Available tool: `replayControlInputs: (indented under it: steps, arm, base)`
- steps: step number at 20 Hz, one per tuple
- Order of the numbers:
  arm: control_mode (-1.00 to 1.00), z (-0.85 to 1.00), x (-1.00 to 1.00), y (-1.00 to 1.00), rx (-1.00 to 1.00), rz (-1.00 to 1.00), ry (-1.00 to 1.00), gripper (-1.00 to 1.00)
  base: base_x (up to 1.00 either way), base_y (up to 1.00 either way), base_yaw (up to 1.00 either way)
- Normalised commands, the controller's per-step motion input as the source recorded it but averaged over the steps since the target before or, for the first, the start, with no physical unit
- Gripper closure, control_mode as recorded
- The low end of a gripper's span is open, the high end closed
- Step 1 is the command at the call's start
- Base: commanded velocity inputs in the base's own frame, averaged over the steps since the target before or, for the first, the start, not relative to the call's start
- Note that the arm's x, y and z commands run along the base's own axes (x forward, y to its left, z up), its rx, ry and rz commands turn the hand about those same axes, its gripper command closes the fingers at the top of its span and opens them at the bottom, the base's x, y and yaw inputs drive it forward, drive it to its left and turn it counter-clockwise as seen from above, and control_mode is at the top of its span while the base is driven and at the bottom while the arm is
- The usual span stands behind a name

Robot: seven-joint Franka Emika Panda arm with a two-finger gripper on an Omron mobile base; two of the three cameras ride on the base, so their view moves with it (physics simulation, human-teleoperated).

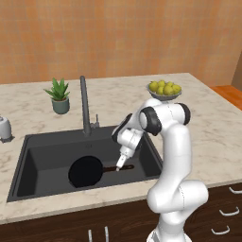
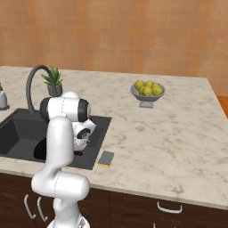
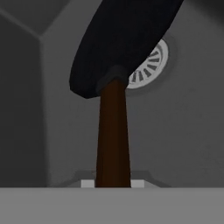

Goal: Pick the pan and sponge and place them into the sink. Then turn on the water.

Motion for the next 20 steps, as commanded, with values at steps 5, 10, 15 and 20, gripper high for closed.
replayControlInputs:
  steps: [5, 10, 15, 20]
  arm:
    - [-1.00, -0.01, 0.08, 0.11, 0.00, -0.03, 0.00, 1.00]
    - [-1.00, -0.02, 0.00, 0.00, 0.00, 0.00, 0.01, 1.00]
    - [-1.00, 0.00, 0.00, 0.00, 0.00, 0.00, 0.00, -1.00]
    - [-1.00, 0.02, 0.00, 0.00, -0.01, 0.00, -0.04, -1.00]
  base:
    - [0.00, 0.00, 0.00]
    - [0.00, 0.00, 0.00]
    - [0.00, 0.00, 0.00]
    - [0.00, 0.00, 0.00]
